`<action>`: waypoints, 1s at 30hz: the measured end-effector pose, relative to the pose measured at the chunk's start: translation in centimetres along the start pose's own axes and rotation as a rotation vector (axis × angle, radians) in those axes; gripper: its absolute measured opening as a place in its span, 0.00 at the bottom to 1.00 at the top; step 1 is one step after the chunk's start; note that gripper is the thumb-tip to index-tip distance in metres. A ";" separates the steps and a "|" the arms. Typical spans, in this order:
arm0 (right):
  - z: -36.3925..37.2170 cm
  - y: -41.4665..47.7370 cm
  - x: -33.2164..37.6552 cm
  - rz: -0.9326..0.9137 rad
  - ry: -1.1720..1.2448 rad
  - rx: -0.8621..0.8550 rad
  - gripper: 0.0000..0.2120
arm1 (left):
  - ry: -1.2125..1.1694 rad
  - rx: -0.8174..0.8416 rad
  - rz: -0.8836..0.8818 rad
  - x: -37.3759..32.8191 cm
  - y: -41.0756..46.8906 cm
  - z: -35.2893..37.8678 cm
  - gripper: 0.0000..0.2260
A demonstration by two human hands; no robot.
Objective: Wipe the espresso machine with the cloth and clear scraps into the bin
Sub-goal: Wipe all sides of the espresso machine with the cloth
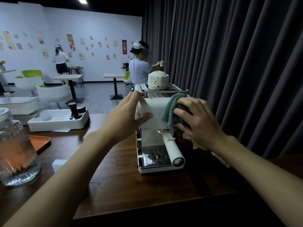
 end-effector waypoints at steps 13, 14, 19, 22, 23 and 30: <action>0.1 -0.1 -0.4 -0.142 0.039 -0.065 0.14 | -0.016 -0.134 -0.123 -2.3 0.1 0.3 0.21; 0.1 -0.5 -1.1 -0.143 0.059 -0.078 0.13 | 0.012 -0.144 -0.132 -2.4 0.1 0.4 0.22; 0.4 -1.6 -3.4 -0.095 0.124 -0.123 0.13 | 0.013 -0.144 -0.195 -2.3 0.2 0.6 0.28; 0.3 -0.3 -1.5 -0.172 0.105 -0.152 0.13 | 0.026 -0.113 -0.263 -2.1 0.3 0.4 0.37; 0.3 0.2 -0.8 -0.202 0.107 -0.158 0.12 | 0.042 -0.107 -0.286 -1.9 0.3 0.4 0.40; 0.1 -1.6 -2.5 -0.198 0.148 -0.193 0.10 | 0.039 -0.116 -0.340 -1.0 0.4 0.2 0.44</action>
Point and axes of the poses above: each hand's wrist, its own y-axis towards the middle knuckle, its own z-axis out of the palm, x = y × z, the point moved 9 cm from there along y, towards the middle knuckle, and after that the axes turned 6 degrees about x, right-handed, at the moved point
